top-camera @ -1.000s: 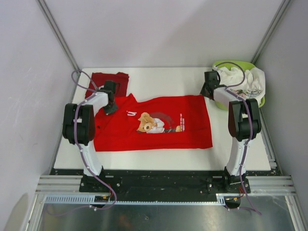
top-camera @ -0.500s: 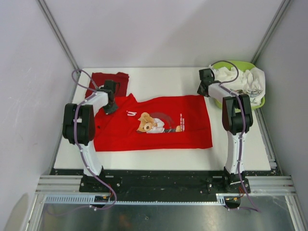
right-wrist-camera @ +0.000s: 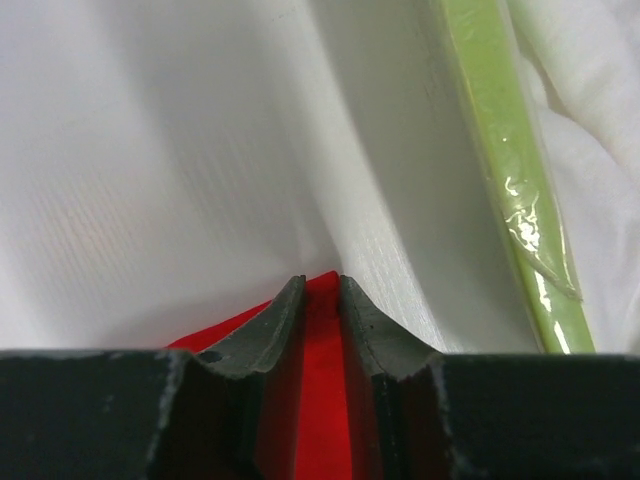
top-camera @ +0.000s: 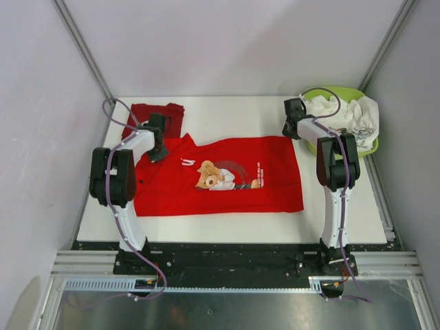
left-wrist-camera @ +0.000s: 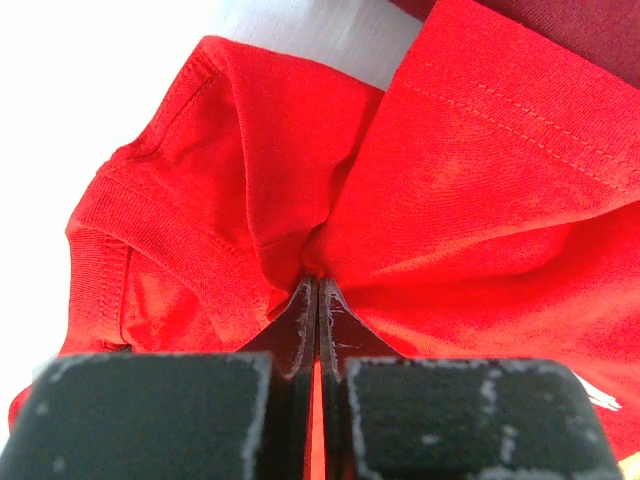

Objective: Fold and stack the t-shirts
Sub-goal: Grap the side of the flattened tshirt furthest away from the robot with both arms

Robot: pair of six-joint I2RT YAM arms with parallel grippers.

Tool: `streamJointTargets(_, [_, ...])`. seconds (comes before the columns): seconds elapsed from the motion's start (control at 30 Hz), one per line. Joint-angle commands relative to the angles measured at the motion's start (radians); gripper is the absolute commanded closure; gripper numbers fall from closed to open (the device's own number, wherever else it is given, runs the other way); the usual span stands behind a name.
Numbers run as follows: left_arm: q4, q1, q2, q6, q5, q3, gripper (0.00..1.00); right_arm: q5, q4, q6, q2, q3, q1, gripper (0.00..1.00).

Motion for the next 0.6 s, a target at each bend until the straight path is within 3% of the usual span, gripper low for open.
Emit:
streamJointTargets(0.0, [0.005,-0.004,-0.002,0.016,0.000,0.046,1.00,-0.009,-0.014,0.035,0.024,0.052,-0.005,0.76])
streamJointTargets(0.2, [0.004,-0.004,0.001,0.017,0.004,0.052,1.00,-0.019,-0.013,0.050,0.029,0.061,-0.008,0.76])
streamJointTargets(0.4, [0.005,-0.004,0.001,0.023,0.006,0.068,1.00,-0.018,-0.024,0.057,0.036,0.081,-0.009,0.96])
streamJointTargets(0.57, [0.005,-0.004,0.002,0.044,0.010,0.110,1.00,-0.009,-0.033,0.054,0.020,0.086,-0.010,1.00])
